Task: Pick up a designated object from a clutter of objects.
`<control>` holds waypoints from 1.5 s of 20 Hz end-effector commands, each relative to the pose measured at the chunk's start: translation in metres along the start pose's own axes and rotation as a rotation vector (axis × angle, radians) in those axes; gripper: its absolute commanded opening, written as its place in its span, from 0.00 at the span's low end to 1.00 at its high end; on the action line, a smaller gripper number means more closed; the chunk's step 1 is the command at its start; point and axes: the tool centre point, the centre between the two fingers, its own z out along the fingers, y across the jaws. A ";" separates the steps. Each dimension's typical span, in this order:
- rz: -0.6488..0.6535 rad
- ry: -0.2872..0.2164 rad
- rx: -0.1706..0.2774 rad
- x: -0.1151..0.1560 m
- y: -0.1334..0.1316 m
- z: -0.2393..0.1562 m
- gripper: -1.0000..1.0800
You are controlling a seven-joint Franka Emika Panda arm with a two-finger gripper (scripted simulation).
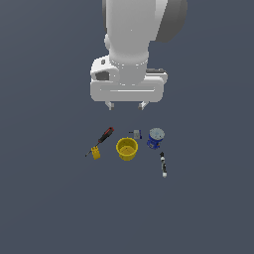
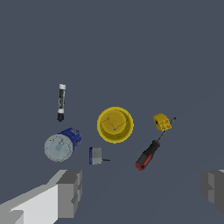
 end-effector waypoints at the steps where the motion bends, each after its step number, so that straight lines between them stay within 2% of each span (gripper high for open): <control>1: 0.000 0.000 0.000 0.000 0.000 0.000 0.96; 12: -0.023 0.022 -0.004 0.004 0.009 -0.013 0.96; 18: -0.029 0.021 -0.002 0.006 0.011 -0.007 0.96; 24: -0.062 0.021 0.006 0.014 0.022 0.015 0.96; 30: -0.119 0.023 0.018 0.024 0.043 0.056 0.96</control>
